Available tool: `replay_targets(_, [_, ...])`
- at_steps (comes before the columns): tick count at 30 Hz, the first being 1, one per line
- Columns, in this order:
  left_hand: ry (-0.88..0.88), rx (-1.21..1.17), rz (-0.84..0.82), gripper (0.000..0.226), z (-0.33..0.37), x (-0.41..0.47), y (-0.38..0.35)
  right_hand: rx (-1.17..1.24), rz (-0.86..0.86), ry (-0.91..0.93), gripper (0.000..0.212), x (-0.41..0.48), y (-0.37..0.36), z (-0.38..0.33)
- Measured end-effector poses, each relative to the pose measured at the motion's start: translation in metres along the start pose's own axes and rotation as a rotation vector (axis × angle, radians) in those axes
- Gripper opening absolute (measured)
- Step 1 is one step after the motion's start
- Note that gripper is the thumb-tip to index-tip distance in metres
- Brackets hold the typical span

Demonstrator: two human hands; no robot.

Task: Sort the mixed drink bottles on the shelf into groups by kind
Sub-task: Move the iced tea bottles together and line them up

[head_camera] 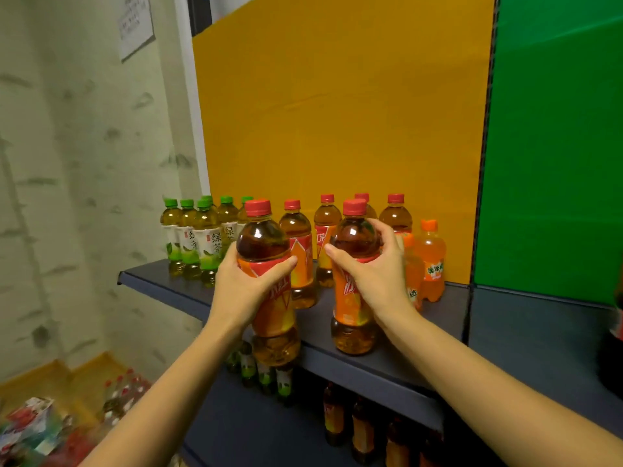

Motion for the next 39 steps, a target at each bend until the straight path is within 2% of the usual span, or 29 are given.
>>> replay_targets(6, [0.006,-0.030,-0.107,0.087,-0.038,0.036,-0.023,-0.123,0.036,0.005,0.072,0.008,-0.021,0.012])
replay_targets(12, [-0.011,-0.062,-0.161,0.075,-0.064,0.061,-0.039,-0.230,0.130,-0.012,0.071,0.020,-0.034,0.021])
replay_targets(15, [-0.043,-0.047,-0.166,0.074,-0.069,0.066,-0.042,-0.274,0.174,-0.008,0.071,0.022,-0.039,0.026])
replay_targets(20, [-0.209,0.045,-0.125,0.077,-0.065,0.072,-0.042,-0.346,0.225,-0.016,0.072,0.028,-0.046,0.031])
replay_targets(24, [-0.227,0.020,-0.117,0.086,-0.071,0.075,-0.042,-0.347,0.228,-0.030,0.073,0.031,-0.051,0.034])
replay_targets(28, [-0.271,0.109,-0.074,0.083,-0.073,0.077,-0.042,-0.362,0.243,-0.055,0.074,0.030,-0.052,0.035])
replay_targets(30, [-0.279,0.155,-0.065,0.083,-0.073,0.078,-0.042,-0.375,0.225,-0.073,0.076,0.028,-0.052,0.034])
replay_targets(34, [-0.351,0.291,-0.059,0.084,-0.063,0.073,-0.044,-0.453,0.065,-0.112,0.082,0.018,-0.054,0.027])
replay_targets(36, [-0.437,0.325,-0.059,0.080,-0.049,0.064,-0.045,-0.523,0.034,-0.067,0.076,0.010,-0.045,0.013])
replay_targets(39, [-0.646,0.220,-0.161,0.062,-0.017,0.038,-0.054,-0.513,0.095,0.092,0.051,-0.002,-0.017,-0.021])
Point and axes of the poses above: each hand's wrist, its own x-axis towards the middle knuckle, its own y-axis out of the back of the hand, z = x × y, the point moved 10 cm from there along x, towards the middle knuckle, and after that the axes turned 9 degrees about -x, right-handed, at the moved point
